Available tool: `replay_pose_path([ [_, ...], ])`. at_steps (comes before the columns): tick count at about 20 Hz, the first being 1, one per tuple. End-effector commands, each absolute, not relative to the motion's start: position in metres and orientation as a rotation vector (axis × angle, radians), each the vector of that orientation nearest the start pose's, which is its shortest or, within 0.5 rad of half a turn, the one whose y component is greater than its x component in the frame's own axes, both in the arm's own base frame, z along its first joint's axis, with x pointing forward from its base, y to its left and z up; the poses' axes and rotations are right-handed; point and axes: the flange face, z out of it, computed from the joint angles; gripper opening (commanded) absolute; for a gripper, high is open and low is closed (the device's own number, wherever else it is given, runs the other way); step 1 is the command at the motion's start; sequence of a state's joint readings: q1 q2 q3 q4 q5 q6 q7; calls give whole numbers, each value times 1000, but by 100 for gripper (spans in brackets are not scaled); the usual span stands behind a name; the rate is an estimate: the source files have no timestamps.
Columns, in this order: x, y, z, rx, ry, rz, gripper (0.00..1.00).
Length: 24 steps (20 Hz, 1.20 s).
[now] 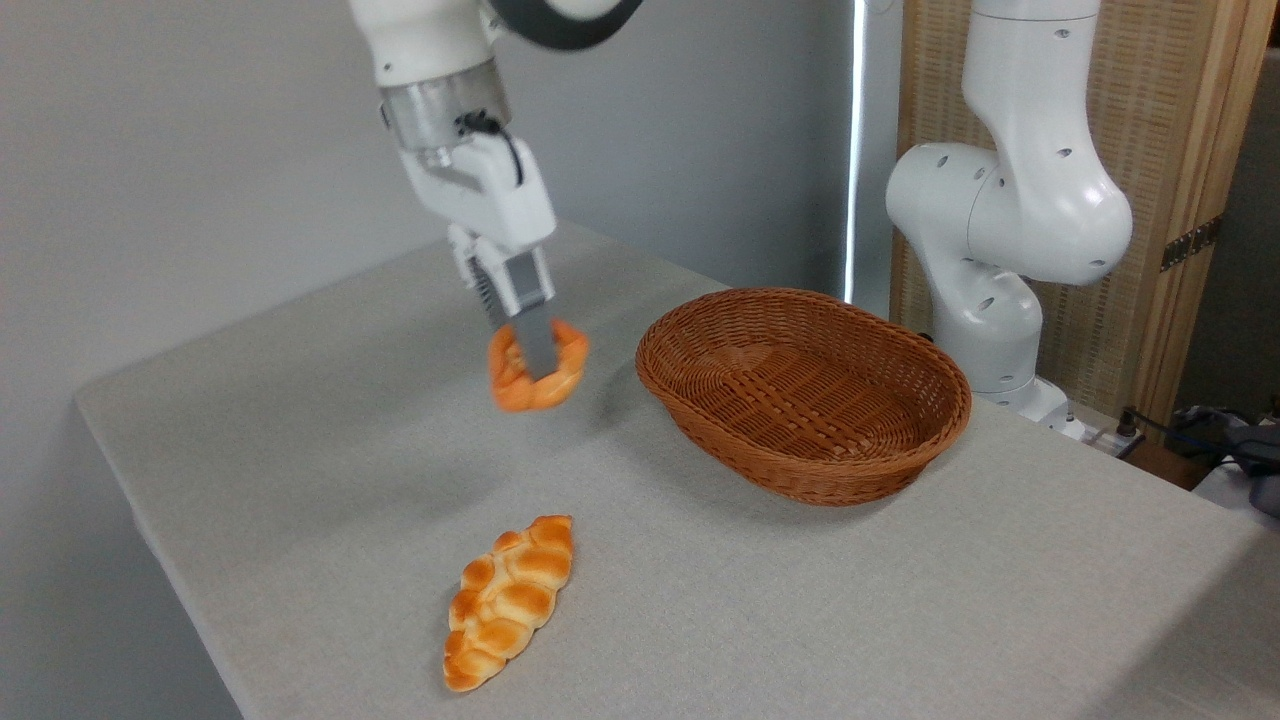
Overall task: Put bread into the basket
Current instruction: 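Lift the round bun and carry it over the wicker basket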
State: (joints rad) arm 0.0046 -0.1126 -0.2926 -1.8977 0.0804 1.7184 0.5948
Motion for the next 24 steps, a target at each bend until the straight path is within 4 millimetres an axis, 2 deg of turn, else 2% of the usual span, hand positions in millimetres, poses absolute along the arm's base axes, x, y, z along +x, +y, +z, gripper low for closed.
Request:
replay_pose_path([
  [1, 460, -129, 557, -2698, 1410, 229, 28],
  [4, 421, -116, 550, -2669, 1521, 253, 28],
  [6, 410, -111, 545, -2676, 1604, 291, 28],
  [12, 389, -111, 537, -2639, 1734, 408, 28],
  [15, 376, -124, 518, -2576, 1823, 504, 27],
  [17, 371, -126, 506, -2558, 1831, 547, 27],
  [24, 363, -128, 491, -2528, 1843, 626, 30],
])
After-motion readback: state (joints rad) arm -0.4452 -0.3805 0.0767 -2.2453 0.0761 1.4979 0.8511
